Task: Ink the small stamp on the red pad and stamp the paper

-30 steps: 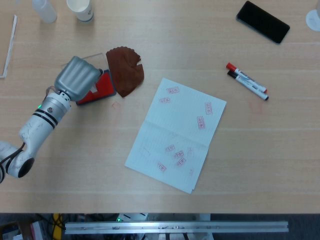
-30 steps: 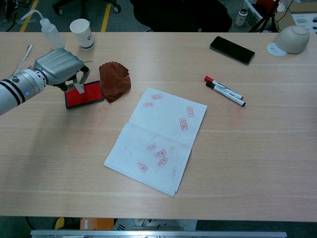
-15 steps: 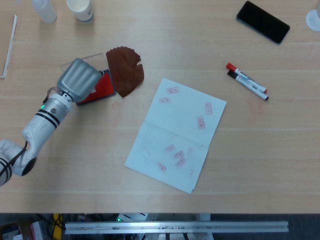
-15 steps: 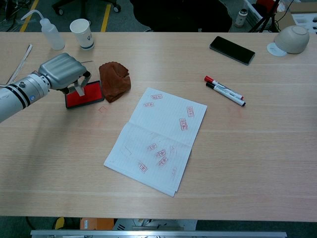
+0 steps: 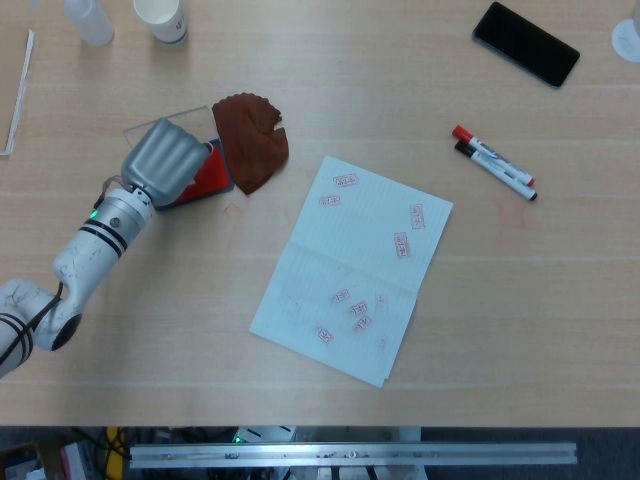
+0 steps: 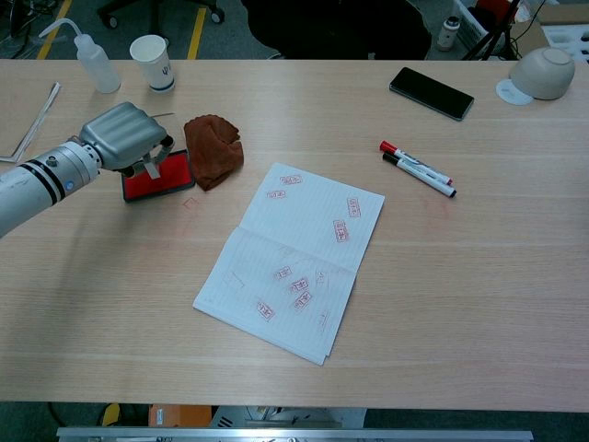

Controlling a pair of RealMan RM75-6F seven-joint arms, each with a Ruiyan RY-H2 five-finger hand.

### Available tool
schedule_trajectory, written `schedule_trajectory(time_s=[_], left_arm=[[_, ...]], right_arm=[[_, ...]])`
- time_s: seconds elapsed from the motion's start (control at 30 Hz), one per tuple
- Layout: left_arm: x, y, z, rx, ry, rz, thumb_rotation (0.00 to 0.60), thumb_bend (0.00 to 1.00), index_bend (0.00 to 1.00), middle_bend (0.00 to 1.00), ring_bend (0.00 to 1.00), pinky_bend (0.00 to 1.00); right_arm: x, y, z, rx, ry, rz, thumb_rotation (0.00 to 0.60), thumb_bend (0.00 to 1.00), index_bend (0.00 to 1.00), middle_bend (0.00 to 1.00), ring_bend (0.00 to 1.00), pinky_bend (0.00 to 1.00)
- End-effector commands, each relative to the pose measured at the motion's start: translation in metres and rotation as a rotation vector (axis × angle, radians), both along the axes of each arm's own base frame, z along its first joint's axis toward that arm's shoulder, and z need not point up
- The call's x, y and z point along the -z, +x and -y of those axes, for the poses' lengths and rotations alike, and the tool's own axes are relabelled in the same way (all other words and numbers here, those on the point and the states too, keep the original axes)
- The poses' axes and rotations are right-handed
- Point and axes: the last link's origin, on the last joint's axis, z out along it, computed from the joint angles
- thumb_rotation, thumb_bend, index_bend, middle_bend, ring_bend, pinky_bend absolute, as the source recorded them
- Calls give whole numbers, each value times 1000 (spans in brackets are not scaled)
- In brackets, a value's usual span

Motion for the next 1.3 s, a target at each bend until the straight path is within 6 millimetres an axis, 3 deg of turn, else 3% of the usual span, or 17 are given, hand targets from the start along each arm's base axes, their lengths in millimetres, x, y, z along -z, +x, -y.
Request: schedule_trajectory(time_s=[0.03, 0.37, 0.6, 0.83, 1.07, 1.3], left_arm=[[1, 0, 1, -1, -1, -1, 600, 311, 546, 1000, 1000, 1000], [0, 2, 0, 9, 5, 0, 600, 311, 547, 1000, 1000, 1000], [-24, 17, 6, 77, 33, 50, 600, 310, 546, 1000, 1000, 1000], [-37, 45, 36, 154, 5, 98, 600, 311, 542, 1000, 1000, 1000], [-32, 73, 76, 240, -33, 129, 600, 310, 540, 1000, 1000, 1000], [-22, 87, 109, 307, -72, 141, 600, 311, 540, 1000, 1000, 1000]], right_arm=[[0, 0, 0, 1, 0, 0, 600, 186, 246, 314, 193, 242], [-1, 0, 0, 1, -3, 0, 600, 187, 246, 314, 193, 242], [0, 0, 2, -5, -1, 3, 600, 186, 246, 314, 193, 242], [2, 0, 3, -15, 7, 10, 600, 186, 246, 314, 193, 242], [-1, -1, 0, -16, 0, 11, 600, 186, 246, 314, 193, 242], [-4, -3, -3, -13, -2, 12, 600, 186, 246, 314, 193, 242]])
